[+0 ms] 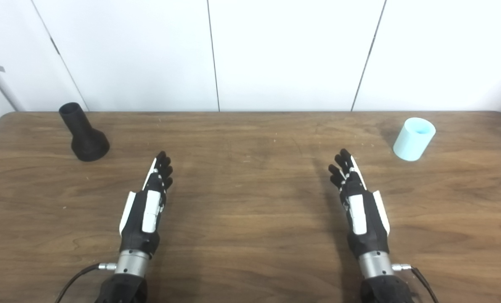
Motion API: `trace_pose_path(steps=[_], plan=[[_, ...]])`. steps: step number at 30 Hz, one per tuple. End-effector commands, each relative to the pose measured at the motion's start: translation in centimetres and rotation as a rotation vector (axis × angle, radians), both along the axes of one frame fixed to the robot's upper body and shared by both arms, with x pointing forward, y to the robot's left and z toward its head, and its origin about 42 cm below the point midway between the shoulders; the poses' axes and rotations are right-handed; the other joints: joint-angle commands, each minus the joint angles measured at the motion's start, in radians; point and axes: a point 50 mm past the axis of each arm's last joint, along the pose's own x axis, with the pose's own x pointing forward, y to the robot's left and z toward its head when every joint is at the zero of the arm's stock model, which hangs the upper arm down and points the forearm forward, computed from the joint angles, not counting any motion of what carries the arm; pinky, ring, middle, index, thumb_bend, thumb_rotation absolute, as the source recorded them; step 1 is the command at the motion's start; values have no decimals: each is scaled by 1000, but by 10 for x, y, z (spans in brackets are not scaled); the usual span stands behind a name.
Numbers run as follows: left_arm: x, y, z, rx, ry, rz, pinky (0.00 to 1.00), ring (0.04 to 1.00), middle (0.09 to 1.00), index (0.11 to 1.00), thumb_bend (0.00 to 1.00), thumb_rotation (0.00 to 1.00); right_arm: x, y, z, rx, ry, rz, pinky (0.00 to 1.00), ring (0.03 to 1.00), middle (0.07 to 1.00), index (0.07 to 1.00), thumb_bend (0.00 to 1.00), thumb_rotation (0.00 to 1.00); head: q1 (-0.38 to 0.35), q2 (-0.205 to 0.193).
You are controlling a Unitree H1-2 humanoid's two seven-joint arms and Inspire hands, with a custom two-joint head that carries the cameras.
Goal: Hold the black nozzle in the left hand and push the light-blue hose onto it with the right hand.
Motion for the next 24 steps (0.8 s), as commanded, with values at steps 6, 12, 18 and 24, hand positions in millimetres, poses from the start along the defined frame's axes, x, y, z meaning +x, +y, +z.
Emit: trace_pose_path(steps=[6,12,18,24], plan=[[6,-2,16,-13,-63,-7,1000,1000,1000,1000,812,1000,6,1,18,-5,-69,2,927,925,958,978,589,1000,-9,4],[4,-2,17,-14,-63,-9,1000,1000,1000,1000,813,1000,5,3,19,-1,-72,11,932,926,960,977,588,1000,-10,-1],[5,-2,16,-9,-64,-7,1000,1000,1000,1000,813,1000,5,2,18,-5,-72,12,933,927,961,974,588,1000,-10,-1],[4,-5,14,-7,-64,-9,1000,1000,1000,1000,811,1000,5,-1,14,-3,-69,14,932,926,961,972,590,1000,38,-33]])
